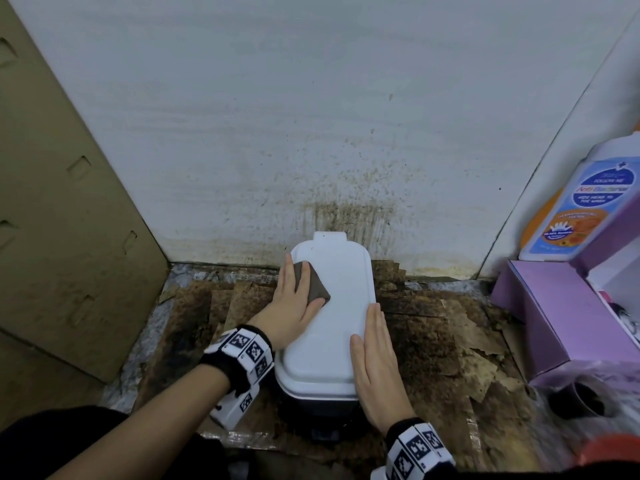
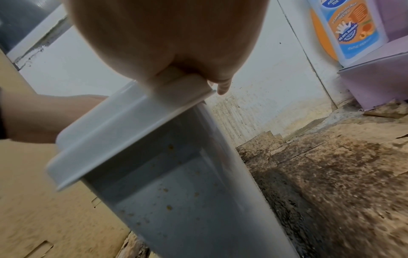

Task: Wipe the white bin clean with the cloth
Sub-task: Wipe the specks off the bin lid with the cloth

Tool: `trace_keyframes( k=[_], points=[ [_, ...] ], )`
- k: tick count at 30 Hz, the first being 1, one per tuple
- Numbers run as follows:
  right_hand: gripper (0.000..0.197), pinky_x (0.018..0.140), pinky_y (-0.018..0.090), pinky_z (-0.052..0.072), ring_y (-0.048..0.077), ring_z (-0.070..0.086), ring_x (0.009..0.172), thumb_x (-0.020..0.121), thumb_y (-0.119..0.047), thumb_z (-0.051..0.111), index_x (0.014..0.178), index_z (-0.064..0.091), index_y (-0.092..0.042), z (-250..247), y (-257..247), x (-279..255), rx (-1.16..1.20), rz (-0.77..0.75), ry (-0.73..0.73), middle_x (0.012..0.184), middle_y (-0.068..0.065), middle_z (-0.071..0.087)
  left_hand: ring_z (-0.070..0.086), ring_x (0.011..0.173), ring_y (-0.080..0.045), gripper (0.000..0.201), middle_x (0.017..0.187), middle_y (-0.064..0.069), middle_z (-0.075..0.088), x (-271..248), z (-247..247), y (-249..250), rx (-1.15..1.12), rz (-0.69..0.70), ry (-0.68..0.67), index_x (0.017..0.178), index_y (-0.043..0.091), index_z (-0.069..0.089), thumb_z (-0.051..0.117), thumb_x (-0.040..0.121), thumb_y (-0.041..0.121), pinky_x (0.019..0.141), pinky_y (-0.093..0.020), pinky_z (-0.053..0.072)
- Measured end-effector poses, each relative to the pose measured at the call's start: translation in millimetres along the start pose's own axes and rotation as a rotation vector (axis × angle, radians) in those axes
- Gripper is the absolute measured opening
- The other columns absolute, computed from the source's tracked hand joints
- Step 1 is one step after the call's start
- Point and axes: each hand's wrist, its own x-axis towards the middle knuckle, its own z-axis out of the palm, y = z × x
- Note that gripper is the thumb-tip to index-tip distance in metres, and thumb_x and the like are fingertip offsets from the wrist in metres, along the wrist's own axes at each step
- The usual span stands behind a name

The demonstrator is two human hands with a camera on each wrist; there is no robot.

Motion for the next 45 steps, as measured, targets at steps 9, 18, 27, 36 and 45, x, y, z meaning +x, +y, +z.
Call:
trace_keyframes(
  k=[9,18,27,36,45],
  points=[
    [0.061,0.119,0.017,-0.008,-0.011,-0.023,0.143,0.106,-0.047,0.018,0.153,-0.018,-0.033,-1.3,-1.5,0.5,-0.013,0.01,-0.005,0.158,-0.024,-0.027,0.017,0.154,-0.039,0.08,0.167,-0.018,-0.019,47.2,-18.8,-5.3,-0.042,-0.112,0.048,0.159,0.01,-0.017,0.028,0.107,0.051,0.12,-0.049,0.03],
    [0.06,0.119,0.016,-0.009,-0.012,-0.021,0.144,0.107,-0.046,0.019,0.154,-0.016,-0.032,-0.6,-2.4,0.0,-0.012,0.014,0.006,0.159,-0.023,-0.023,0.029,0.144,-0.036,0.074,0.163,-0.022,0.02,31.2,3.5,7.7,0.307,-0.193,0.301,0.159,0.0,0.004,0.021,0.108,0.05,0.115,-0.04,0.034],
    [0.058,0.12,0.017,-0.008,-0.011,-0.021,0.144,0.107,-0.045,0.02,0.15,-0.017,-0.036,0.8,-0.7,-0.7,-0.008,-0.001,0.027,0.16,-0.022,-0.022,0.031,0.136,-0.038,0.074,0.152,-0.023,0.027,-11.7,8.8,26.7,0.211,-0.184,0.284,0.159,0.001,0.008,0.035,0.106,0.045,0.115,-0.04,0.028],
    [0.059,0.119,0.016,-0.007,-0.011,-0.02,0.145,0.107,-0.045,0.022,0.151,-0.016,-0.036,2.8,0.3,0.1,-0.014,0.001,0.053,0.161,-0.021,-0.02,0.041,0.128,-0.028,0.075,0.136,-0.013,0.049,-60.8,24.1,17.3,0.134,-0.181,0.331,0.157,0.001,0.025,0.046,0.102,0.048,0.106,-0.034,0.037],
    [0.059,0.118,0.013,-0.009,-0.012,-0.021,0.144,0.107,-0.044,0.021,0.153,-0.015,-0.035,1.0,-1.4,0.6,-0.012,-0.002,0.042,0.159,-0.026,-0.023,0.048,0.109,-0.023,0.047,0.118,-0.01,0.051,-10.4,-1.8,6.4,0.2,-0.178,0.275,0.13,0.006,0.05,0.035,0.107,0.045,0.081,-0.025,0.033]
  ],
)
